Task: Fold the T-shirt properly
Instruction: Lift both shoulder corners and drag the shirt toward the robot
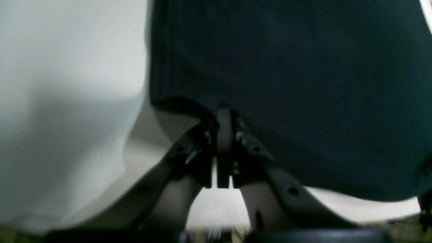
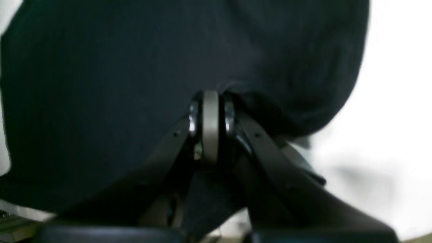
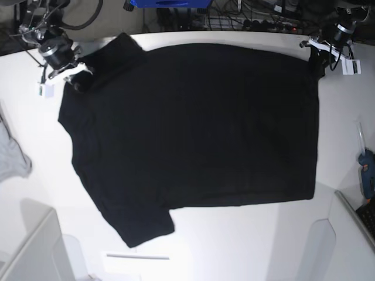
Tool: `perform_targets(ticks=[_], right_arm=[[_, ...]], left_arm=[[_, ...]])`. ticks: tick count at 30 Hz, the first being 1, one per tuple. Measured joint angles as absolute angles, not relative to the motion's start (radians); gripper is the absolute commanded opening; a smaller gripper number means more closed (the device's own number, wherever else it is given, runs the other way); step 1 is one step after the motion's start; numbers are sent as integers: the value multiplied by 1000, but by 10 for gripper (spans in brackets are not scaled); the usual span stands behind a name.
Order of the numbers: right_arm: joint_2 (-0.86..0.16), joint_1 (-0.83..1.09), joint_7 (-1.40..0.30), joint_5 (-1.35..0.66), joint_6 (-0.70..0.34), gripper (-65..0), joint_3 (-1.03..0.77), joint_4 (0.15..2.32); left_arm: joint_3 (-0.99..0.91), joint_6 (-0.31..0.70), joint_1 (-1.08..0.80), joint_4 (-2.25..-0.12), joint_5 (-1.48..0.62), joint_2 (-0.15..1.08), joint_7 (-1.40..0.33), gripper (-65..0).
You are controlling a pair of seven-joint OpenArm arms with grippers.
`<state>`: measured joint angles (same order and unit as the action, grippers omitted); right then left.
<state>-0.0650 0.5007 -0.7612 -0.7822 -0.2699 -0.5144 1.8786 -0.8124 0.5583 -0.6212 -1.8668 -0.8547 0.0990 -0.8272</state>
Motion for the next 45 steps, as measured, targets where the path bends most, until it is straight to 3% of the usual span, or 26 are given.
perform_targets(ticks=[4,16,19,39,45], right_arm=[[-65,457,-805,-779,-269,-650,-516,1878],[-65,363,-835,-781,-198,-650,-510,1877],[-65,337,-838,-781,-190,-650,-510,1876],[-64,191,-883,-778,-148,-650,-508,1771],[-63,163,-885,-778,-146,-650,-508,1734]], left_arm=[[-811,496,-601,-1868,-861,101,-824,-650],[-809,493,-540,-1863,-862,102,-827,-650],[-809,432,-512,-1861,-858,101,-827,-650],[-801,422,-402,-1798,-791,132,-827,-650],[-812,422,-305,-1766,-786,132,-969,-650]])
